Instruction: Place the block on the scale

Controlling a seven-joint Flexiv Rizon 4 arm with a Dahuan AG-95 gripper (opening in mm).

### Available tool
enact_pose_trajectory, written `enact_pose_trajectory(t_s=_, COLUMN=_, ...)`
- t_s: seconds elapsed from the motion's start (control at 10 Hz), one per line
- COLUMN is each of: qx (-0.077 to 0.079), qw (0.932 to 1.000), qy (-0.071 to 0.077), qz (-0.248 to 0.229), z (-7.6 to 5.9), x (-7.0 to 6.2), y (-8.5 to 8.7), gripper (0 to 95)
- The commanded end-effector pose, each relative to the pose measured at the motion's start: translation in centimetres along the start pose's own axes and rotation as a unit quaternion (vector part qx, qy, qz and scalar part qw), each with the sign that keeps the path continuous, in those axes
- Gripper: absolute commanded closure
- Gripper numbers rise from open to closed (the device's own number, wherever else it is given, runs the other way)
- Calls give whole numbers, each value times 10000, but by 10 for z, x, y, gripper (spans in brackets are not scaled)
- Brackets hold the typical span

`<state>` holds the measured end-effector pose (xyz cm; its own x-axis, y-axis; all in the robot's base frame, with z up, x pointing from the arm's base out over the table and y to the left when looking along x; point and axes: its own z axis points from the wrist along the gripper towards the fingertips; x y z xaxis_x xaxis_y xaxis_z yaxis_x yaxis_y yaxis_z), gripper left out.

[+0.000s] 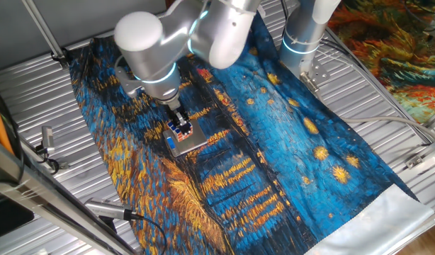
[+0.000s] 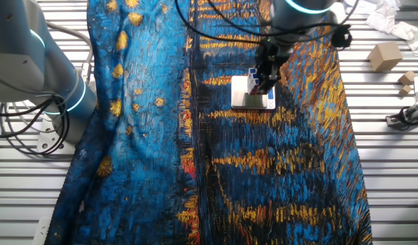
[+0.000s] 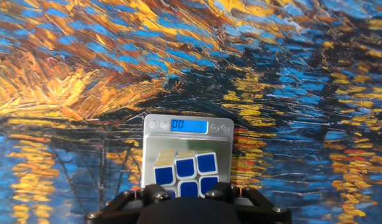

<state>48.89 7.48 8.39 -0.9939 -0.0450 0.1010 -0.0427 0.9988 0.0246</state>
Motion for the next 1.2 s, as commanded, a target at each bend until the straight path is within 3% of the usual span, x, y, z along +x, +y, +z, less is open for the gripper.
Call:
enact_pose_trajectory(t_s=0.1, qx=5, qw=10000, qy=14, qz=7, z=2, x=-2, y=0, gripper=950)
enact_pose_trajectory(t_s=0.9, qx=16, qw=10000, qy=-51, qz=66, z=13, x=-4, y=2, gripper=950)
enact_pose_trajectory(t_s=1.0, qx=23, qw=10000, qy=-51, qz=29, z=14, x=-4, y=2, gripper=760)
enact_pose_trajectory(t_s=1.2, qx=24, qw=10000, qy=-57, qz=23, z=19, x=-5, y=5, gripper=760)
